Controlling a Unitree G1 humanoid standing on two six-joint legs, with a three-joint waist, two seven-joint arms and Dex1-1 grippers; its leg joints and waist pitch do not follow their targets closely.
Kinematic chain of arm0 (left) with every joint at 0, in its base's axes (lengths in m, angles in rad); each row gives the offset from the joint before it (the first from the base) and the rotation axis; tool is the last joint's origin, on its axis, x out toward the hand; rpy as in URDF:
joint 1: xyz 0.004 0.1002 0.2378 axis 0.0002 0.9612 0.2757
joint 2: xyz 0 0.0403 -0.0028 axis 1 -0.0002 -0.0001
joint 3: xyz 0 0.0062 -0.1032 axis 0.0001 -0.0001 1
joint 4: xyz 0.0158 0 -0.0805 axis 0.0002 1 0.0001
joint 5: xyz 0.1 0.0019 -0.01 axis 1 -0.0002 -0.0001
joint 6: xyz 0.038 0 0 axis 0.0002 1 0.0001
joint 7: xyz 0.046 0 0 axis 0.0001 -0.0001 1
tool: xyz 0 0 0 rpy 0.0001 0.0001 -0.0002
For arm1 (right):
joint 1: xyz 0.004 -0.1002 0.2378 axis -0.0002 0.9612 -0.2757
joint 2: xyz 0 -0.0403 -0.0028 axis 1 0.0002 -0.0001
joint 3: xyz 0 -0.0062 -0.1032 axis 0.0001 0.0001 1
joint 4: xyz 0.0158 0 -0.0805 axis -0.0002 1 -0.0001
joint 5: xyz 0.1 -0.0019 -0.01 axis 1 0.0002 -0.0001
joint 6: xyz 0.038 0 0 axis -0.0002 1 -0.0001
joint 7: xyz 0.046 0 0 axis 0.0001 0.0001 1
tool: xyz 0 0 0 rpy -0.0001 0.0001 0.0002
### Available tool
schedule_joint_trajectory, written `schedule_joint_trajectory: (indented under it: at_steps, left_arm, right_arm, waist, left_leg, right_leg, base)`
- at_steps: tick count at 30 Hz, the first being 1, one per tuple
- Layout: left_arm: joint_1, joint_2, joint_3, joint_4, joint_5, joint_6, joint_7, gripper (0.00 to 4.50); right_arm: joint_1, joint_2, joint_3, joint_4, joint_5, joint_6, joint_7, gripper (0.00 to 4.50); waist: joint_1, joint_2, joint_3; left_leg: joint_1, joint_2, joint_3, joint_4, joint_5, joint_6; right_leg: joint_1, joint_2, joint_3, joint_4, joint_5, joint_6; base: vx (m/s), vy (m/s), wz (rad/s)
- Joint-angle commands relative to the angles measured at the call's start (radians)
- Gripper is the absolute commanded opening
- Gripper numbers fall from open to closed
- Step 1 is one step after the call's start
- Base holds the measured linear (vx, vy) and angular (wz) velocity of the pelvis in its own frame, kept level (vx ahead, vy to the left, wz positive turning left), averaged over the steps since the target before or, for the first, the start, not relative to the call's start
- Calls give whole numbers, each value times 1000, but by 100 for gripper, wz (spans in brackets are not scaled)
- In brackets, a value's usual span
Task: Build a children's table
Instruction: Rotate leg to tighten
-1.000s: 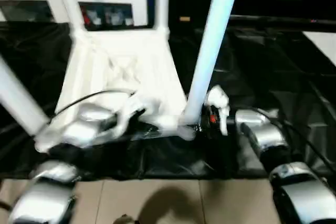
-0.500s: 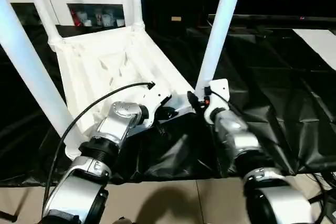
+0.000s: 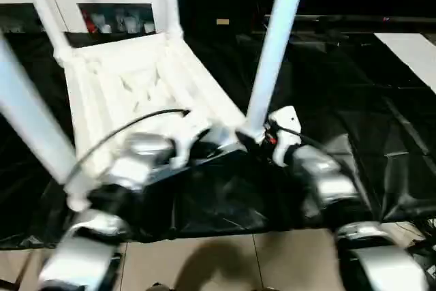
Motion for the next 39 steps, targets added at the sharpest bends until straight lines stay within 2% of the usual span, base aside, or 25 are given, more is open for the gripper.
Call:
schedule_joint_trajectory:
  at_steps: [1, 5, 7, 8, 15, 19, 22, 28, 29, 33, 35, 36, 38, 39]
  left_arm:
    - [-1, -13, -21, 0, -53, -44, -92, 0]
    - [-8, 26, -22, 18, -88, -63, -215, 0]
    - [-11, 30, -23, 23, -88, -68, -228, 0]
    - [-15, 34, -24, 31, -86, -75, -239, 0]
    - [-34, 49, -26, 57, -84, -98, -288, 0]
    - [-43, 55, -24, 79, -80, -117, -303, 0]
    - [-46, 57, -24, 92, -80, -124, -308, 0]
    - [-45, 56, -22, 94, -80, -124, -312, 0]
    - [-45, 54, -20, 96, -81, -123, -310, 0]
    - [-45, 47, -14, 102, -80, -119, -290, 0]
    - [-47, 40, -16, 104, -57, -107, -230, 0]
    - [-52, 27, -11, 111, -40, -92, -163, 0]
    - [-56, 12, -1, 112, -41, -75, -123, 0]
    - [-60, -10, 9, 109, -35, -48, -58, 0]
  right_arm:
    - [-1, -4, 71, -26, 4, 1, 150, 385]
    - [-28, -35, 101, -8, 15, 12, 294, 385]
    - [-34, -38, 107, -4, 12, 17, 317, 352]
    - [-41, -42, 120, 2, 3, 18, 343, 352]
    - [-63, -56, 164, 29, -31, 7, 416, 290]
    - [-68, -53, 178, 43, -33, -1, 438, 260]
    - [-69, -49, 179, 49, -36, -7, 441, 242]
    - [-62, -42, 170, 52, -27, 6, 443, 238]
    - [-55, -41, 170, 47, -22, 13, 445, 238]
    - [-33, -30, 146, 24, 10, 60, 421, 237]
    - [-9, -12, 121, 4, 17, 75, 332, 236]
    - [6, 3, 104, -2, 1, 76, 221, 235]
    - [12, 19, 91, 0, -7, 83, 141, 235]
    - [20, 46, 66, 1, -6, 100, 41, 235]
  waist:
    - [7, 0, -63]
    - [19, 0, -62]
    - [22, 1, -63]
    - [24, -3, -63]
    - [33, -8, -64]
    - [34, -7, -63]
    - [35, -7, -63]
    - [35, -6, -63]
    - [35, -3, -63]
    - [35, -6, -63]
    - [36, -6, -61]
    - [36, -6, -56]
    - [28, -7, -51]
    - [24, -9, -50]
  left_leg:
    - [12, 19, 0, -52, -192, 103]
    - [16, 21, 0, -55, -216, 80]
    - [16, 22, -1, -57, -222, 71]
    - [16, 22, -2, -57, -224, 64]
    - [16, 21, -1, -55, -199, 65]
    - [15, 21, -2, -56, -210, 61]
    - [15, 21, -2, -56, -208, 58]
    - [15, 21, -3, -56, -212, 57]
    - [15, 22, -3, -57, -214, 55]
    - [15, 21, -3, -57, -216, 57]
    - [16, 23, -3, -59, -224, 52]
    - [17, 24, -4, -64, -242, 40]
    - [24, 22, -10, -73, -326, -2]
    - [24, 21, -12, -75, -336, -13]
  right_leg:
    - [56, -25, 30, -60, -89, -270]
    - [52, -26, 32, -58, -97, -281]
    - [52, -28, 32, -57, -101, -279]
    - [53, -29, 32, -57, -109, -278]
    - [52, -32, 34, -55, -113, -270]
    - [51, -33, 34, -57, -137, -264]
    - [52, -34, 34, -56, -133, -263]
    - [52, -33, 33, -56, -135, -264]
    - [51, -33, 34, -56, -136, -265]
    - [53, -33, 34, -56, -132, -265]
    - [51, -33, 34, -59, -150, -259]
    - [49, -34, 35, -63, -185, -247]
    - [44, -39, 36, -79, -338, -205]
    - [43, -40, 37, -82, -371, -193]
  base:
    - [0, 0, 0]
    - [0, 0, 0]
    - [0, 0, 0]
    - [0, 0, 0]
    - [0, 0, 0]
    - [0, 0, 0]
    - [0, 0, 0]
    - [0, 0, 0]
    - [0, 0, 0]
    - [0, 0, 0]
    - [0, 0, 0]
    - [0, 0, 0]
    - [0, 0, 0]
    - [0, 0, 0]
